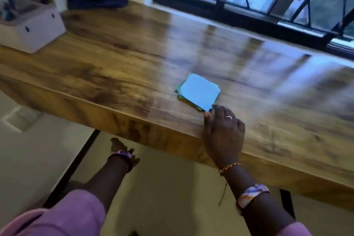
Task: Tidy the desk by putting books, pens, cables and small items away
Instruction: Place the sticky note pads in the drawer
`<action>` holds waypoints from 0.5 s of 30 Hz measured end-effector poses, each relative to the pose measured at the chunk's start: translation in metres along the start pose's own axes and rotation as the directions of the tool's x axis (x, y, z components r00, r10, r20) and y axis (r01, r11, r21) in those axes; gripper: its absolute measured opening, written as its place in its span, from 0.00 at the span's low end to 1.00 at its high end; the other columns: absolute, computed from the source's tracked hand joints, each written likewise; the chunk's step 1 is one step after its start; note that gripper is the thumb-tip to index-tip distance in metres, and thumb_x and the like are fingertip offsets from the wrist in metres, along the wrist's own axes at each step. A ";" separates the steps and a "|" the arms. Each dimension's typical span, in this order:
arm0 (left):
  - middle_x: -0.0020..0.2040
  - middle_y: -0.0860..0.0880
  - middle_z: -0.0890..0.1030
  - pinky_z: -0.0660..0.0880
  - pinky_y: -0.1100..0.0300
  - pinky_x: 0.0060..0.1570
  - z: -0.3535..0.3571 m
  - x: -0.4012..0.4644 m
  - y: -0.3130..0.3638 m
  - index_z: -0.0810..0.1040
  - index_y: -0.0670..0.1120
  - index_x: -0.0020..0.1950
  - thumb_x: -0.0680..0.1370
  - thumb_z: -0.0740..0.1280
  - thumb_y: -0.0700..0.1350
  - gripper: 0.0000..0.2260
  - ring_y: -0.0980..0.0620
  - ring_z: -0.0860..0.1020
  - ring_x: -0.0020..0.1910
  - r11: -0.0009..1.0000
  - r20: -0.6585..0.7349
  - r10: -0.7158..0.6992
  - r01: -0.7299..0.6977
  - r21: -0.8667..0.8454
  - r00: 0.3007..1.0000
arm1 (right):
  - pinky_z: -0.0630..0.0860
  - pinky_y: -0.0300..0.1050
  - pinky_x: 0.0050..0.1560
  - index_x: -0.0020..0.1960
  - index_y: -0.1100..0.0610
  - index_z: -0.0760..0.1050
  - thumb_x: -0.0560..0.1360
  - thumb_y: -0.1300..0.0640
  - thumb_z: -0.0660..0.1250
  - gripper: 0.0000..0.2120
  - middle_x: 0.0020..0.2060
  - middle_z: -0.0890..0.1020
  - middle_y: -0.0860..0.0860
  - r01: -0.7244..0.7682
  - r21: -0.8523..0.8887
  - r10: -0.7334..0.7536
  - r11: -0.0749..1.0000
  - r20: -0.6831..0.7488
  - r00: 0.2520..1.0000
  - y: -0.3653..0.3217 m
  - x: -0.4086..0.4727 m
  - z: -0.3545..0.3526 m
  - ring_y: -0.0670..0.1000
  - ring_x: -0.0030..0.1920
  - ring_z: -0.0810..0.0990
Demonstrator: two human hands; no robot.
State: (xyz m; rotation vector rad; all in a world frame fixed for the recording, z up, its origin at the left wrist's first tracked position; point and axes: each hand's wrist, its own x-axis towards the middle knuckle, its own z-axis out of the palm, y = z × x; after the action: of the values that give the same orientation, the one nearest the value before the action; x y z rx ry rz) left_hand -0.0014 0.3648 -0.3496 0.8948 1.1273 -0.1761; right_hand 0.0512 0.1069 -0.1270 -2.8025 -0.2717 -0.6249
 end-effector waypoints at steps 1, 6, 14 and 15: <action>0.67 0.46 0.70 0.52 0.41 0.72 0.021 -0.053 0.014 0.67 0.45 0.69 0.66 0.57 0.67 0.38 0.46 0.61 0.70 0.999 0.041 -0.024 0.025 -0.038 0.999 | 0.70 0.50 0.51 0.56 0.57 0.76 0.77 0.45 0.50 0.23 0.52 0.82 0.54 0.016 -0.012 -0.016 1.000 -0.015 1.000 0.001 -0.001 0.001 0.57 0.56 0.79; 0.73 0.48 0.65 0.58 0.44 0.71 0.055 -0.096 0.019 0.61 0.52 0.74 0.77 0.46 0.66 0.30 0.44 0.63 0.72 0.937 0.189 0.019 0.049 -0.345 0.982 | 0.70 0.49 0.52 0.55 0.56 0.76 0.79 0.43 0.45 0.26 0.52 0.82 0.54 0.024 0.012 -0.024 1.000 -0.022 0.999 0.000 -0.003 -0.001 0.56 0.56 0.79; 0.77 0.48 0.56 0.53 0.43 0.71 0.060 -0.120 0.021 0.51 0.50 0.76 0.80 0.40 0.60 0.27 0.47 0.56 0.75 0.938 0.243 0.076 0.013 -0.346 0.967 | 0.65 0.53 0.62 0.58 0.58 0.75 0.77 0.44 0.51 0.23 0.59 0.78 0.57 0.077 0.088 -0.076 0.993 -0.018 0.997 0.007 -0.019 -0.009 0.59 0.64 0.72; 0.77 0.48 0.57 0.55 0.43 0.70 0.058 -0.122 0.019 0.52 0.50 0.76 0.80 0.40 0.61 0.27 0.47 0.57 0.75 0.944 0.230 0.072 0.008 -0.331 0.971 | 0.61 0.53 0.64 0.61 0.57 0.73 0.77 0.44 0.52 0.23 0.63 0.74 0.58 0.128 0.034 -0.128 0.991 -0.019 0.992 0.009 -0.032 -0.012 0.59 0.67 0.68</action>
State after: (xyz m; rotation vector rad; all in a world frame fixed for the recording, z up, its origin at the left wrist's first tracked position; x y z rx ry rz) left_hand -0.0062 0.3002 -0.2298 0.5748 0.8829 -0.0619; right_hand 0.0201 0.0908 -0.1326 -2.7609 -0.4576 -0.6652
